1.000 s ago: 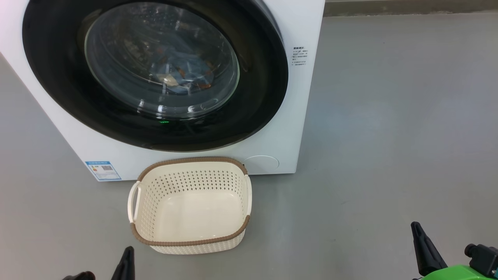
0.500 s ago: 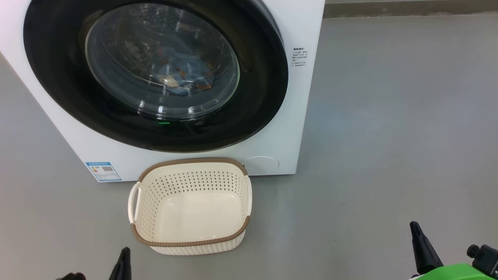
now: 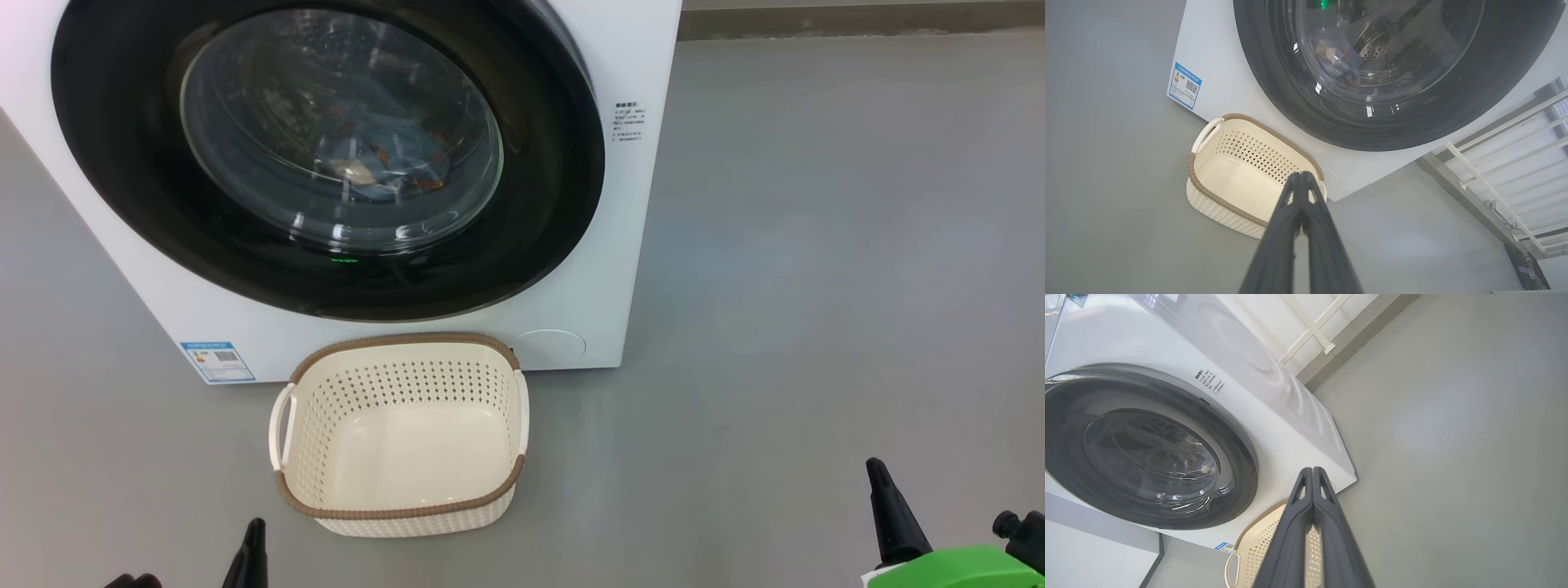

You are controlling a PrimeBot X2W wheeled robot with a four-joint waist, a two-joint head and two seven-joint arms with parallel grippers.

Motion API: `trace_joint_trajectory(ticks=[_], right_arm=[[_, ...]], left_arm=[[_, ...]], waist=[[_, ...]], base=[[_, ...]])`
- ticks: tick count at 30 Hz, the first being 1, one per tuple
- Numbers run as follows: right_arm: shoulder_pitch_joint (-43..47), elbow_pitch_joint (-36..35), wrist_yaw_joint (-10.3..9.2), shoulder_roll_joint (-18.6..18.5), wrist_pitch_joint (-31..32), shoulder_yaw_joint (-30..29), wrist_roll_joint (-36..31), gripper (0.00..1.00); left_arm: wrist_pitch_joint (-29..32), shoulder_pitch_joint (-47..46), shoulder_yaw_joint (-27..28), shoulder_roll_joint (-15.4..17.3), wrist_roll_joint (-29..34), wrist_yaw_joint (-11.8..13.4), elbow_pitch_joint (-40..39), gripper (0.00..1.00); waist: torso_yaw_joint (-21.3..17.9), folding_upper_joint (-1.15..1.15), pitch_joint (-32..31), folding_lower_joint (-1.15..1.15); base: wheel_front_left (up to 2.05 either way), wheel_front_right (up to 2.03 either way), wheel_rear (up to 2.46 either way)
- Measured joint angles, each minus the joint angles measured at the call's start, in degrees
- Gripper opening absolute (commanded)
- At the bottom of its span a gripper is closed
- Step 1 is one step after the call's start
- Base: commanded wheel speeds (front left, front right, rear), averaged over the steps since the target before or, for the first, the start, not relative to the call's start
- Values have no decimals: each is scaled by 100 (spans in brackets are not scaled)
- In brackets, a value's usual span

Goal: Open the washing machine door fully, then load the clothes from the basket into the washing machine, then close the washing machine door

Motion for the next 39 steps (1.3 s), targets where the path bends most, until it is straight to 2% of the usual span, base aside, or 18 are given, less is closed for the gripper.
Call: trace_joint_trajectory(ticks=[39], right_arm=[[-93,-189,-1,212,656,-183,2011,0]], left_arm=[[635,-229,246,-1,-2307,0,-15,0]], waist=[[4,0,-56,0]], base=[[0,0,0]])
